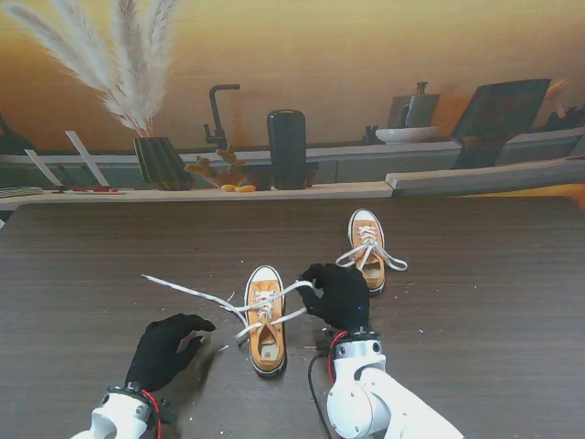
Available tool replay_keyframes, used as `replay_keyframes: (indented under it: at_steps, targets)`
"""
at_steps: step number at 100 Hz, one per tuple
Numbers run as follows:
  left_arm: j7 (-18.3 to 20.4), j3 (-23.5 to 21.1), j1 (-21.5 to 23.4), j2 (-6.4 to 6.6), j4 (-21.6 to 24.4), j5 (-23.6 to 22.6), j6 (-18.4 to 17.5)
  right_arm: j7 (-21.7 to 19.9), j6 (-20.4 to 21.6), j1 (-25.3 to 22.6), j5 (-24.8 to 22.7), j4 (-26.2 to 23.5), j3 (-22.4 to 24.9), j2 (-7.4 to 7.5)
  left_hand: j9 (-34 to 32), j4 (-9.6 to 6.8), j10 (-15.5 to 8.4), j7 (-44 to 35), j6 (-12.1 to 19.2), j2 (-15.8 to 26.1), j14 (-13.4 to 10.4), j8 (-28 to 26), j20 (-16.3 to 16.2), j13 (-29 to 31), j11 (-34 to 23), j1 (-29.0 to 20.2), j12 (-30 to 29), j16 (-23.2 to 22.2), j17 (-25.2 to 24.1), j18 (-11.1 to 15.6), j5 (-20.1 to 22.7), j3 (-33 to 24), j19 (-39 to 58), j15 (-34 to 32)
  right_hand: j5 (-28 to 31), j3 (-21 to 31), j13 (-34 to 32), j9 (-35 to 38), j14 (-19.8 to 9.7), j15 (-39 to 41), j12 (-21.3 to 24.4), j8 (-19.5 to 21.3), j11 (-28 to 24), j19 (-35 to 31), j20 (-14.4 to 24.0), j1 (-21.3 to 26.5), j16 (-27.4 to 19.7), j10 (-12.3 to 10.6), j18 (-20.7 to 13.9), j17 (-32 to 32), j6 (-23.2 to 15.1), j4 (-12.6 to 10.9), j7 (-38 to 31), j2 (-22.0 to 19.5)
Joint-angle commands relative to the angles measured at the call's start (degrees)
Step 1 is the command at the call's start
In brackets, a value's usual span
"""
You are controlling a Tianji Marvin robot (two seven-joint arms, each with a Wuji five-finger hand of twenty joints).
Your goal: Tie the shoelaces into a bow on the shoes
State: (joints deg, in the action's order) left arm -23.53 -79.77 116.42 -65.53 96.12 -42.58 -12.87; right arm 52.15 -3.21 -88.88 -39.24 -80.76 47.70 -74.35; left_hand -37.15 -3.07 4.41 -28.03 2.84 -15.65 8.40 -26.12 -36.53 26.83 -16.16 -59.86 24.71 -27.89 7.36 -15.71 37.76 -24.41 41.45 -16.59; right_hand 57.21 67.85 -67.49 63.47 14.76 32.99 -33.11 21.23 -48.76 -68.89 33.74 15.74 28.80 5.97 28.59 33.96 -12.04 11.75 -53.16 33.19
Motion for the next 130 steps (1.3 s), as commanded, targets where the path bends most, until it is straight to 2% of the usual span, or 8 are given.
replay_keyframes:
  at_steps: [1, 10, 18, 64, 111, 130]
  targets:
    - [0.9, 0.1, 0.2, -0.03, 0.5, 0.0, 0.1, -0.6, 1.0, -0.5, 0.7, -1.1, 0.4, -0.29, -0.7, 1.06, -1.2, -0.3, 1.8, 1.3, -0.6, 0.4, 0.2, 1.4, -0.5, -1.9, 1.2, -1.7, -0.4, 1.5, 2.0, 0.3, 1.3, -0.7, -3.9, 0.0, 0.9, -1.9, 0.4, -0.7, 1.4, -3.7, 0.9, 0.5, -0.9, 2.0, -1.0, 0.7, 0.0, -1.5, -2.1, 2.3, 0.9, 0.8]
    - [0.9, 0.0, 0.2, -0.02, 0.5, -0.1, 0.1, -0.4, 1.5, -1.1, 1.1, -1.9, 0.8, -0.35, -0.7, 1.07, -1.3, -0.3, 1.9, 1.3, -0.6, 0.4, 0.2, 1.4, -0.5, -1.9, 1.2, -1.7, -0.4, 1.5, 2.0, 0.4, 1.3, -0.8, -8.8, 0.3, 1.7, -3.3, 0.4, -1.1, 1.7, -5.3, 1.0, 0.6, -1.0, 2.0, -1.2, 0.6, -0.4, -2.1, -0.4, 2.3, 3.4, 0.7]
    - [0.8, 0.0, 0.3, -0.04, 0.5, -0.1, 0.0, 0.2, 1.7, -1.7, 1.2, -2.9, 1.3, -0.4, -0.7, 1.06, -1.3, -0.3, 1.8, 1.3, -0.6, 0.4, 0.2, 1.4, -0.5, -1.9, 1.2, -1.7, -0.4, 1.5, 2.0, 0.4, 1.3, -0.8, -9.9, 0.6, 2.0, -4.0, 0.2, -1.2, 1.8, -5.3, 0.6, 0.6, -1.0, 2.0, -1.3, 0.5, -0.7, -2.5, 0.2, 2.1, 4.0, 0.8]
    - [1.0, 0.1, 0.2, 0.01, 0.5, -0.1, 0.1, 0.5, 1.9, -7.2, 0.2, -11.0, 6.0, 0.61, -0.7, 1.02, -1.2, -0.3, 1.8, 1.3, -0.6, 0.4, 0.3, 1.4, -0.5, -2.0, 1.3, -1.7, -0.4, 1.5, 1.9, 0.6, 1.3, -0.8, -7.0, -0.9, 2.2, -3.6, 0.2, -0.6, 2.7, -5.0, -0.1, 0.3, -1.4, 1.0, -1.4, 0.7, -0.5, -2.4, 3.2, 1.0, 4.3, 0.1]
    - [0.9, 0.3, 0.2, 0.03, 0.5, -0.3, 0.2, 0.4, 1.0, -13.4, -1.5, -18.5, 13.1, 1.81, -0.7, 1.0, -1.2, -0.3, 1.8, 1.3, -0.6, 0.4, 0.3, 1.4, -0.5, -2.0, 1.2, -1.7, -0.4, 1.4, 2.0, 0.6, 1.3, -0.8, -4.2, -1.7, 1.6, -2.1, 0.3, -0.2, 2.9, -4.5, 0.1, 0.2, -1.6, 1.7, -1.5, 0.9, -0.4, -2.3, 3.2, 0.9, 3.5, 0.5]
    - [0.9, 0.2, 0.2, 0.02, 0.5, -0.3, 0.1, -1.1, 1.1, -16.0, -1.3, -21.0, 16.5, 2.26, -0.8, 0.99, -1.2, -0.3, 1.8, 1.3, -0.6, 0.4, 0.3, 1.4, -0.5, -2.0, 1.2, -1.7, -0.4, 1.4, 1.9, 0.6, 1.3, -0.7, -2.0, -1.7, 0.9, -0.6, 0.6, 0.2, 2.9, -4.8, 0.4, 0.0, -1.5, 2.0, -1.3, 1.0, -0.2, -1.9, 3.1, 1.2, 2.4, 0.7]
